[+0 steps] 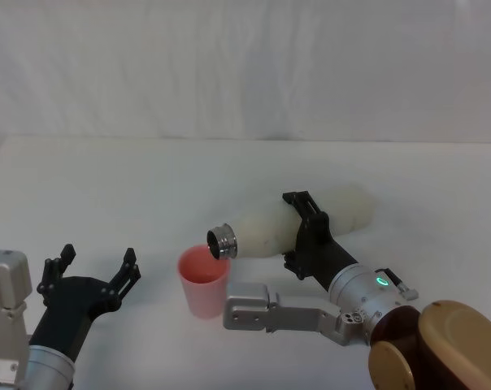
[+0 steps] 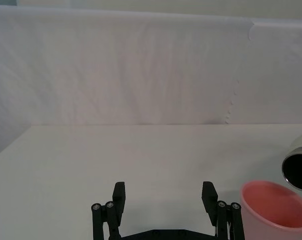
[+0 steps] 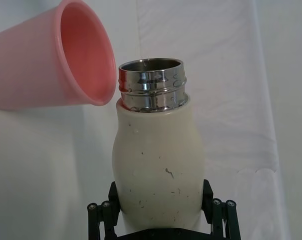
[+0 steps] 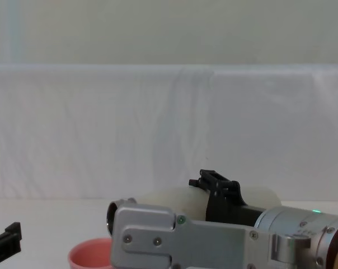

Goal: Grasp the thermos with one hand and pour water into the cup lid.

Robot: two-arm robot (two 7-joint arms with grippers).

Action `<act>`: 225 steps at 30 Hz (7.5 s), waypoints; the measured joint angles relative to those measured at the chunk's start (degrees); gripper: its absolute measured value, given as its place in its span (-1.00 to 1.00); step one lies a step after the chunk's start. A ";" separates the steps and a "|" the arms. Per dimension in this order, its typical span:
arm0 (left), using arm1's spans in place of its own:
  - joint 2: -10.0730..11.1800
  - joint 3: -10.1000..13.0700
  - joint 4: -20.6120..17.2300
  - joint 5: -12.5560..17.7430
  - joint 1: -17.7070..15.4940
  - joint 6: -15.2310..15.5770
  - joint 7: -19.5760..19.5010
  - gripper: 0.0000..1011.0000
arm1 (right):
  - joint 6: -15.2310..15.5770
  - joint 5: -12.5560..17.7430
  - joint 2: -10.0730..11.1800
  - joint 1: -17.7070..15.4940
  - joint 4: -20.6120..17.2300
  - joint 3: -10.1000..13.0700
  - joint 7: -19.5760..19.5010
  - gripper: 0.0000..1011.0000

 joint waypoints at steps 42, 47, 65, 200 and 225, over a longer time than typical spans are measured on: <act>0.00 0.00 0.00 0.00 0.00 0.00 0.00 0.98 | 0.38 -3.12 0.21 1.33 0.80 -1.13 0.19 0.90; 0.00 0.00 0.00 0.00 0.00 0.00 0.00 0.98 | 0.40 -3.31 0.18 1.49 1.00 -1.22 0.15 0.90; 0.00 0.00 0.00 0.00 0.00 0.00 0.00 0.98 | 0.30 -3.46 0.18 2.04 1.35 -1.36 0.19 0.90; 0.00 0.00 0.00 0.00 0.00 0.00 0.00 0.98 | -5.21 35.07 -3.46 -11.09 -10.00 18.05 2.19 0.90; 0.00 0.00 0.00 0.00 0.00 0.00 0.00 0.98 | -3.61 55.15 -8.71 -8.04 -3.14 20.07 5.54 0.90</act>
